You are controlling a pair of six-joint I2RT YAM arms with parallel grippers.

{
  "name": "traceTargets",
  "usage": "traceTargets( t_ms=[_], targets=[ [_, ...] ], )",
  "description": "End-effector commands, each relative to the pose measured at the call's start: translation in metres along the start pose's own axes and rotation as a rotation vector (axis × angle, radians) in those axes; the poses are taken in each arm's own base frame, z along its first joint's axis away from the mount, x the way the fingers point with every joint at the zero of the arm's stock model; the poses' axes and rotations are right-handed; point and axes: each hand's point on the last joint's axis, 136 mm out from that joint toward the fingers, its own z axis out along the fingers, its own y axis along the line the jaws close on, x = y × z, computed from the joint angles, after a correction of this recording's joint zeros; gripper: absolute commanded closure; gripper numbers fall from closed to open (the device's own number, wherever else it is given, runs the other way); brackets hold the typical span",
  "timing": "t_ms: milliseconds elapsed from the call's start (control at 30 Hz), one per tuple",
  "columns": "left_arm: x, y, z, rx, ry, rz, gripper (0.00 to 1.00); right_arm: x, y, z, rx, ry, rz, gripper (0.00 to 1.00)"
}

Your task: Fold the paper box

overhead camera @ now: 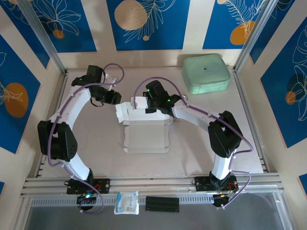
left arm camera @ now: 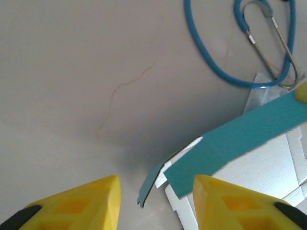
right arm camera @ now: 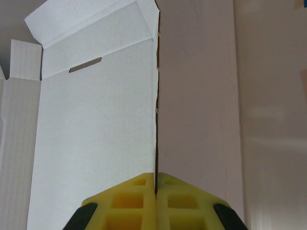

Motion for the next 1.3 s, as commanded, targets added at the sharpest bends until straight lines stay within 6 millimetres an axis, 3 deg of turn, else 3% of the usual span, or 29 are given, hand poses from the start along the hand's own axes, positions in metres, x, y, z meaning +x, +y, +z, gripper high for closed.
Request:
traceTargets(
  t_ms=[0,300,633,967,1267],
  targets=[
    [0.014,-0.004,0.008,0.058,0.067,-0.053,0.56,-0.009,-0.006,-0.004,0.006,-0.017,-0.019,1.0],
    [0.027,-0.013,0.021,0.135,0.091,-0.058,0.56,-0.011,-0.006,-0.003,0.002,-0.015,-0.017,1.0],
    [0.025,-0.016,0.036,0.183,0.096,-0.071,0.59,-0.015,-0.002,0.0,-0.004,-0.017,-0.018,1.0],
    [0.027,-0.011,0.048,0.159,0.09,-0.059,0.78,-0.015,0.002,0.002,-0.002,-0.019,-0.023,1.0],
    [0.017,-0.005,0.05,0.035,0.028,0.027,0.98,-0.019,0.01,0.008,0.006,-0.02,-0.038,0.97]
  ],
)
